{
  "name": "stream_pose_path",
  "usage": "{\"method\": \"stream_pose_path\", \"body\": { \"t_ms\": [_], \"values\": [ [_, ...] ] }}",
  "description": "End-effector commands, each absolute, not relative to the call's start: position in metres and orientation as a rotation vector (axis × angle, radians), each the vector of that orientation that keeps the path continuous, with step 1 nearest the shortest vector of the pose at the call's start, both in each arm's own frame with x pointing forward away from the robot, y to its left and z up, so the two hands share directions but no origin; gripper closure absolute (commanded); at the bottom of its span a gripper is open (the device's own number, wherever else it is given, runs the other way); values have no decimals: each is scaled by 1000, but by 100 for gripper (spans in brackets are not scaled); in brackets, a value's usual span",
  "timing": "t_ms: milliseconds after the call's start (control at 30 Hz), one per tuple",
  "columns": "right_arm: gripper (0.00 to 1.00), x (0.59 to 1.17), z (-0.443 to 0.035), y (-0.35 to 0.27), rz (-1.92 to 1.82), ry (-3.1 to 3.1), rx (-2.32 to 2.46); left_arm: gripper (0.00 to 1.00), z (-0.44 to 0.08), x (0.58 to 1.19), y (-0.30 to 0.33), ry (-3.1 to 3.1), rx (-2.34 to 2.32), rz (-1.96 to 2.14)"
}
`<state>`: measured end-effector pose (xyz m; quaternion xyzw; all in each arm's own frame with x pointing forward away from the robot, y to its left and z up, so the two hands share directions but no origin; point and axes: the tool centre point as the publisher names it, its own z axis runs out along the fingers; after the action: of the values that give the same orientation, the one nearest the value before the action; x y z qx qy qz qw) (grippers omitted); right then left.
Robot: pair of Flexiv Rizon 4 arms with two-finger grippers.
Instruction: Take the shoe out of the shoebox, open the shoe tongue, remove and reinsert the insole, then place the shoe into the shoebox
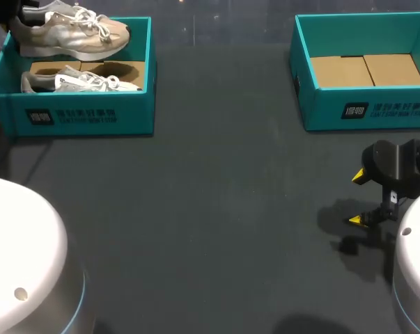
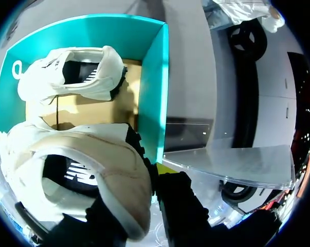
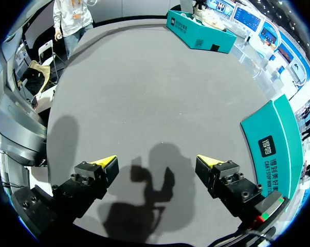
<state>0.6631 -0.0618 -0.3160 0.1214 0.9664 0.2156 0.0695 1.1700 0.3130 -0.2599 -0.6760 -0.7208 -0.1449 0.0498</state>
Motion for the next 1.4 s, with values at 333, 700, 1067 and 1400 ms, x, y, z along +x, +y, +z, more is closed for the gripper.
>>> {"method": "stream_pose_path", "body": {
  "t_ms": [333,700,1067,1400],
  "values": [
    [0,661,-315,-62,644,2907,366,100,-287,1179,302,-2146,-2071,-393],
    [0,661,-315,-62,644,2907,366,100,-313,1189,294,-2146,-2022,-321],
    [0,661,-315,-62,644,2907,366,100,-333,1194,289,-2124,-2018,-288],
    [0,661,-315,-62,644,2907,366,100,-347,1195,287,-2086,-2043,-283]
  ]
}}
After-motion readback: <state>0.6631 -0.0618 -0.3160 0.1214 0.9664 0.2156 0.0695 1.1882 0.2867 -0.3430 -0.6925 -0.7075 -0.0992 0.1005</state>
